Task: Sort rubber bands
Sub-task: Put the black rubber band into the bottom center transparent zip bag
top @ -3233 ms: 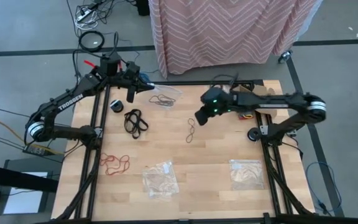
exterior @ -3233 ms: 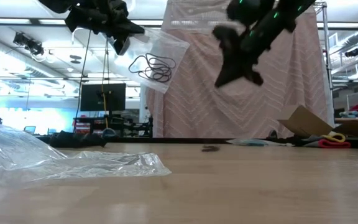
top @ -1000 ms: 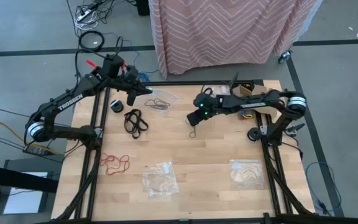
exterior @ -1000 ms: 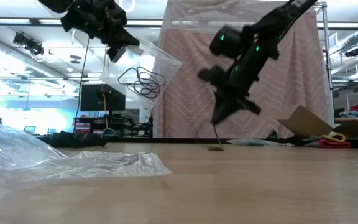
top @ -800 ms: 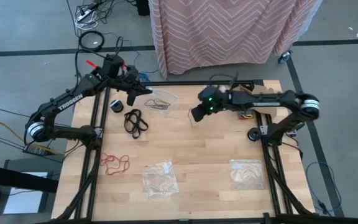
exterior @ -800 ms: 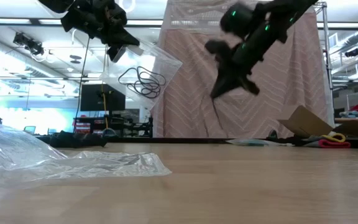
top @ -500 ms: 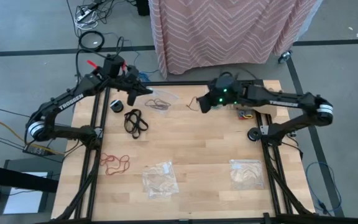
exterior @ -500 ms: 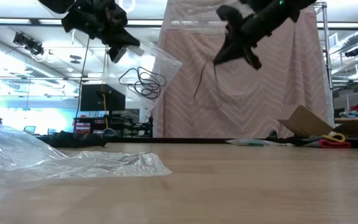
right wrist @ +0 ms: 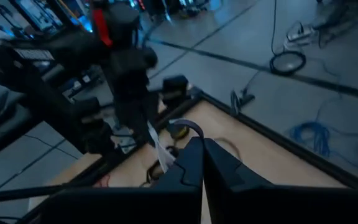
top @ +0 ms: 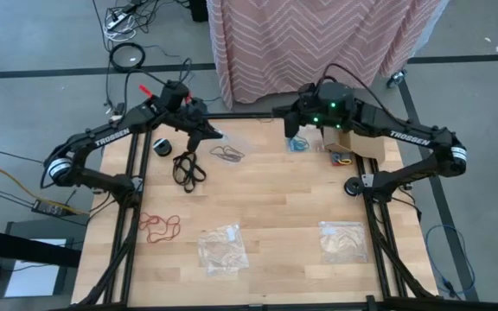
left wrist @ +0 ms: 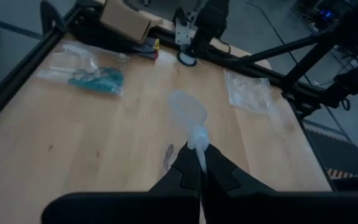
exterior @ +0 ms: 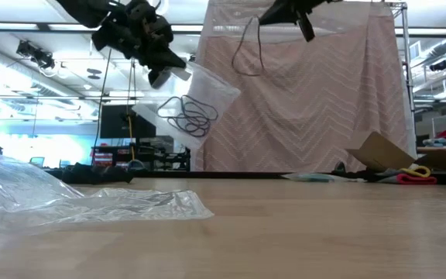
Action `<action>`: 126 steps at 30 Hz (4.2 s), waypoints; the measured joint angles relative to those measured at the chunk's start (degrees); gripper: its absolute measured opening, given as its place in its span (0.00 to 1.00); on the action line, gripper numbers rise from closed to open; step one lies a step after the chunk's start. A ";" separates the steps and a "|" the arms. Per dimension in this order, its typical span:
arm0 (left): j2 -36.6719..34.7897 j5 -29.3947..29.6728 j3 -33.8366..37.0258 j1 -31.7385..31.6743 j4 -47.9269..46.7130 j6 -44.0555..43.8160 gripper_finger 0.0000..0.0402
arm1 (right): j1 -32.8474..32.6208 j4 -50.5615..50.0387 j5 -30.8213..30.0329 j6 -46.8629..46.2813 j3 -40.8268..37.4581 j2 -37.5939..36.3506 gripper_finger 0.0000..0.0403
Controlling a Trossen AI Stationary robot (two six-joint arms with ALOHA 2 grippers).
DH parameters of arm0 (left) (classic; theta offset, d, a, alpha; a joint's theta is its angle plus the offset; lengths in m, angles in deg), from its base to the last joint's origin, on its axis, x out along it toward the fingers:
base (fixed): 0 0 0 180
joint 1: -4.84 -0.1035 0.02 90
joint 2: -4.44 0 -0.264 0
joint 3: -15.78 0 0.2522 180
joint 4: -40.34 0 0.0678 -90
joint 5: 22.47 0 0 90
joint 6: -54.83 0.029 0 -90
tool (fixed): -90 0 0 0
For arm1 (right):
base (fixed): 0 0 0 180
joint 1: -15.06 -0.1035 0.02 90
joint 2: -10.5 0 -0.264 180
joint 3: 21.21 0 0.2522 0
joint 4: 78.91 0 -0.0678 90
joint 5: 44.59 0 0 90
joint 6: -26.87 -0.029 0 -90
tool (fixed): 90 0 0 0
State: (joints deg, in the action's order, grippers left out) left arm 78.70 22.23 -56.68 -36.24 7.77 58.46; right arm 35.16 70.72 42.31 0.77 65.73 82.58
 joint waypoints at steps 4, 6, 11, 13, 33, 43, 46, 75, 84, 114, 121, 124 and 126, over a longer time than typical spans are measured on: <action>1.01 0.02 0.00 1.54 4.37 -2.52 0.00 | -0.02 0.07 -0.01 0.73 0.75 0.00 0.00; 1.33 0.04 0.00 2.15 6.26 -3.67 0.00 | -0.02 0.09 -0.02 0.71 0.75 0.00 0.00; 2.26 0.09 0.00 3.45 7.74 -4.58 0.00 | -0.75 0.32 -0.10 0.67 0.75 0.00 0.00; 2.89 0.22 0.00 4.08 7.95 -5.14 0.00 | -0.99 0.78 -0.07 0.66 0.75 0.00 0.00; 5.95 3.72 0.00 7.41 20.82 -11.42 0.00 | -1.75 3.12 0.70 -0.23 0.75 0.00 0.00; 5.95 4.92 0.00 7.45 22.39 -12.45 0.00 | -1.75 4.18 1.29 -0.75 0.75 0.00 0.00; 5.95 5.21 0.00 7.45 22.39 -12.71 0.00 | -1.75 4.18 1.34 -0.77 0.75 0.00 0.00; 5.92 4.75 0.00 7.50 28.43 -16.32 0.00 | -1.75 4.07 1.31 -0.75 0.75 0.00 0.00; 5.92 6.10 0.02 7.50 30.87 -17.64 0.00 | -1.75 4.07 1.51 -0.99 0.75 0.00 0.00; 5.88 5.60 0.00 8.59 34.94 -21.78 0.00 | -3.17 -9.17 2.62 5.24 12.32 9.23 0.00; 5.88 5.60 0.00 8.57 35.87 -21.36 0.00 | -2.40 -29.53 3.43 7.82 19.90 10.25 0.00; 5.88 5.60 0.00 8.57 35.78 -20.80 0.00 | -2.48 -31.59 4.35 7.88 20.27 10.54 0.00; 5.88 5.56 0.01 8.57 35.92 -20.76 0.00 | -2.84 -31.23 4.62 7.88 20.27 11.09 0.00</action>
State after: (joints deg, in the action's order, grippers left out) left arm 84.58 27.79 -56.67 -27.67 43.69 37.71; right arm 32.31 39.49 46.94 8.65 86.00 93.67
